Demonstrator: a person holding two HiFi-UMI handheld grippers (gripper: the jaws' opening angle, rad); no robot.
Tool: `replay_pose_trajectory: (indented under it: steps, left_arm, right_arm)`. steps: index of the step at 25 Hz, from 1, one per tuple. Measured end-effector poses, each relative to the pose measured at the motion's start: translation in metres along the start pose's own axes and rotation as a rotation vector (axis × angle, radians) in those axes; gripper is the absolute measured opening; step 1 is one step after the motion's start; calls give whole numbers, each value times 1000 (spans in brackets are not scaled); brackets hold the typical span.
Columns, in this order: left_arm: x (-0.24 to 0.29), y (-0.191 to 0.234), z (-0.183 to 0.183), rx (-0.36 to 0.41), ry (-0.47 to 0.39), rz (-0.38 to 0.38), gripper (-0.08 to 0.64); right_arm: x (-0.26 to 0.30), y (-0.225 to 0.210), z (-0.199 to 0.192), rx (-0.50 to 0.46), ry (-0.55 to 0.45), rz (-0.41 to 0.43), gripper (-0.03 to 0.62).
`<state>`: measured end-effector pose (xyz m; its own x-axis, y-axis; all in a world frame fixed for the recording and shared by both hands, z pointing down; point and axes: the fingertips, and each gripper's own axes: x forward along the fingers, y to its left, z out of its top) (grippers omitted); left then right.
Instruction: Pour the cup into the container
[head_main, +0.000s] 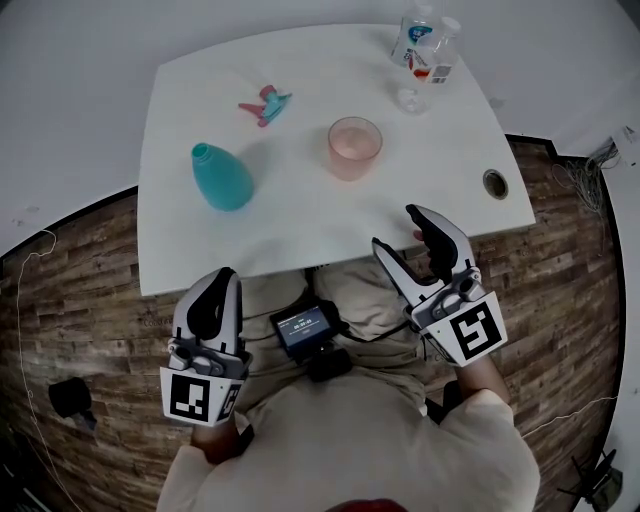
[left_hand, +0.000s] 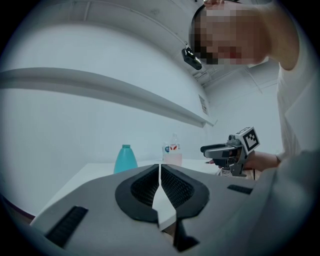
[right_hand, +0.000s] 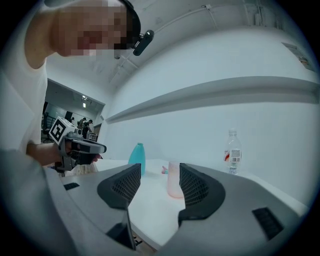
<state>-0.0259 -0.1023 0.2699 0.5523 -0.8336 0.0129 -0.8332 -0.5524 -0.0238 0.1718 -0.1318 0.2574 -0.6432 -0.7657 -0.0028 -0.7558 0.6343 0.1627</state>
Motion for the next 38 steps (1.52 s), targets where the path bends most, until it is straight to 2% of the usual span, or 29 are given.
replay_pose_trajectory:
  steps: [11,19,29,34,38]
  left_arm:
    - [10,13,17,-2,-16,-2,12]
    - [27,27,53,35,-54,-25,12]
    - [46,29,70,45,-5,-78,12]
    - [38,26,58,34,-19,-103,12]
    - [30,31,32,17,17,-102,12]
  right_arm:
    - [17,-14,-14,2,84,7,262]
    - [31,-28,-7,5,98,0,267]
    - [49,-40,-4,-7,126,-20,276]
    - [57,-41,-10,4,153,-16,290]
    - [63,-42,-17,3,180,-3,291]
